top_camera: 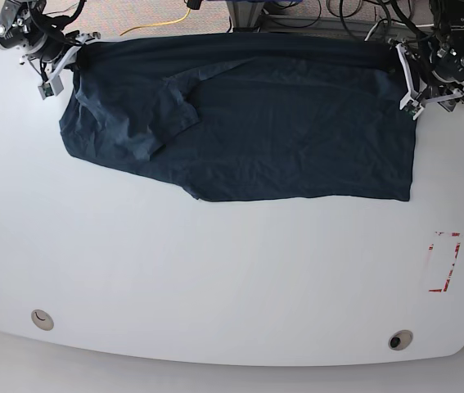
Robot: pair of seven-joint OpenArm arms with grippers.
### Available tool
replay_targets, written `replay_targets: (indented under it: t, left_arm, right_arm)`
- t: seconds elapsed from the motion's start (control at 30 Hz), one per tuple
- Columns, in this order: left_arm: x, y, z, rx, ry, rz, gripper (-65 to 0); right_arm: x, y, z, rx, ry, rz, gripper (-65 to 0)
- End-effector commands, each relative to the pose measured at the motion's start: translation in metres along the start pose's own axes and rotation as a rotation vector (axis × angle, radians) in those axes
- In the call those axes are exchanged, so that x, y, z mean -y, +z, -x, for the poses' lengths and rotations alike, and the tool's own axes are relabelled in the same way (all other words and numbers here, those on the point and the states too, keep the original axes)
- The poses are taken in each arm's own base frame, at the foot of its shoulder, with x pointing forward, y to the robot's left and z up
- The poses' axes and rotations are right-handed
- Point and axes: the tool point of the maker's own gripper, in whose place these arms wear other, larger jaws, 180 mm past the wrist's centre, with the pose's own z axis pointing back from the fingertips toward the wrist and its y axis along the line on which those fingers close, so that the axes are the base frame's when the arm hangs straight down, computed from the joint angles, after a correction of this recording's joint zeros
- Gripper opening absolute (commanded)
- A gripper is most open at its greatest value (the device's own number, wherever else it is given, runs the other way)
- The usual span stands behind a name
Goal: Layout the t-shirt on the table in an organized manner, then fold the t-shirt properly
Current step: 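Grasp the opposite corner with the left gripper and pull both corners, then slide the right gripper along the shirt's side edge and pinch the fabric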
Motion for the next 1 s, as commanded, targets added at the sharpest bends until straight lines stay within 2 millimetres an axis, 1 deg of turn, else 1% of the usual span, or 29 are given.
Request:
replay_targets:
  t: [0.0, 0.07, 0.1, 0.17, 0.27, 0.3, 0.37, 0.4, 0.47, 0.57, 0.73, 0.8, 0.87, 0.97]
  left_arm:
    - [-0.021, 0.006, 0.011, -0.064, -0.008, -0.064, -12.4]
    - [-0.033, 0.011, 0.013, -0.068, 0.019, -0.094, -12.4]
    - [-0.041, 0.014, 0.012, -0.061, 0.037, -0.115, -12.4]
    - [-0.054, 0.018, 0.005, -0.041, 0.058, -0.146, -12.4]
    - [-0.067, 0.023, -0.005, -0.012, 0.071, -0.178, -12.4]
    - [-0.073, 0.025, -0.009, -0.004, 0.069, -0.192, -12.4]
    - [-0.081, 0.029, -0.012, 0.001, 0.062, -0.212, -12.4]
    - [-0.087, 0.032, -0.015, 0.002, 0.058, -0.224, -12.4]
    - [-0.093, 0.035, -0.019, 0.006, 0.059, -0.239, -12.4]
    - [-0.103, 0.039, -0.031, 0.029, 0.068, -0.262, -12.4]
    - [-0.117, 0.047, -0.040, 0.048, 0.060, -0.295, -12.4]
    - [-0.122, 0.051, -0.049, 0.072, 0.063, -0.308, -12.4]
    - [-0.127, 0.054, -0.059, 0.099, 0.070, -0.321, -12.4]
    - [-0.133, 0.059, -0.070, 0.127, 0.074, -0.335, -12.4]
  right_arm:
    - [0.009, 0.007, -0.006, 0.011, 0.018, 0.030, -62.9]
    - [0.009, 0.007, -0.005, 0.011, 0.019, 0.030, -62.8]
    - [0.009, 0.008, -0.006, 0.013, 0.021, 0.031, -61.7]
    - [0.009, 0.009, -0.008, 0.017, 0.028, 0.033, -57.2]
    - [0.012, 0.012, -0.014, 0.024, 0.050, 0.043, -46.9]
    - [0.012, 0.014, -0.016, 0.029, 0.059, 0.047, -42.0]
    - [0.011, 0.016, -0.018, 0.034, 0.065, 0.050, -35.7]
    - [0.010, 0.017, -0.021, 0.041, 0.075, 0.053, -31.4]
    - [0.008, 0.020, -0.023, 0.047, 0.088, 0.056, -25.5]
    - [0.006, 0.026, -0.033, 0.070, 0.120, 0.066, -17.6]
    - [0.002, 0.034, -0.048, 0.104, 0.166, 0.081, -9.0]
    - [0.005, 0.039, -0.056, 0.106, 0.195, 0.095, -6.0]
    - [0.008, 0.041, -0.063, 0.099, 0.214, 0.107, -4.1]
    - [0.013, 0.042, -0.074, 0.098, 0.222, 0.124, -3.6]
